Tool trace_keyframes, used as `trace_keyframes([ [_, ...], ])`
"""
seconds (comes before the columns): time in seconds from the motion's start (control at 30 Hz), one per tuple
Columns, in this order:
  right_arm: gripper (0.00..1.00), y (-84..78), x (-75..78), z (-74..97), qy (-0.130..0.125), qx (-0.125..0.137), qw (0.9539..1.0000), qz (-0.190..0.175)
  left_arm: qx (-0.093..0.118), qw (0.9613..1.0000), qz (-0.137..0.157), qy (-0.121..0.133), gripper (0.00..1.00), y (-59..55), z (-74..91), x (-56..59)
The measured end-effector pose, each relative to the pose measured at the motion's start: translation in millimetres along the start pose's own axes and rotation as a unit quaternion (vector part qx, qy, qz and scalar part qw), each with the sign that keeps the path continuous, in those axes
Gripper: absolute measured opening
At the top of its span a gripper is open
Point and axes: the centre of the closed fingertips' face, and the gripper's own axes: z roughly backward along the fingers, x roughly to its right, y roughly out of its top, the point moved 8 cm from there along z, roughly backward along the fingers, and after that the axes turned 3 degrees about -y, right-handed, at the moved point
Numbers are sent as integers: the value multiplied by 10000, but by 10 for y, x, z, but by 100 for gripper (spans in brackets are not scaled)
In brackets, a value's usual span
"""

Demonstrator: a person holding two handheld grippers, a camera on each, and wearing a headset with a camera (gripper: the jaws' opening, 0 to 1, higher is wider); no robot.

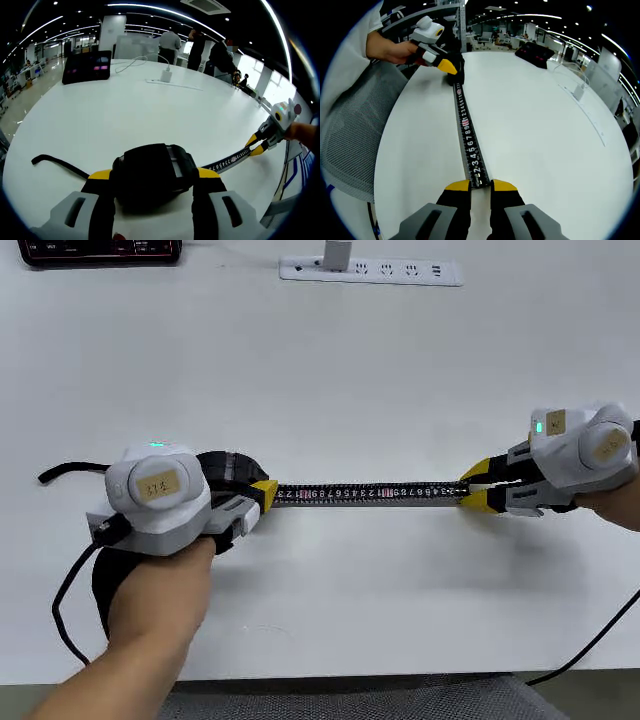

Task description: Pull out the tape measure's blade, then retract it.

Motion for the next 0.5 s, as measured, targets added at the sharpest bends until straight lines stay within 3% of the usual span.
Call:
trace_keyframes([
  [0.5, 10, 92, -16, -10, 21, 70, 10000, 32, 39, 10000, 38, -31, 58, 1, 2, -11],
])
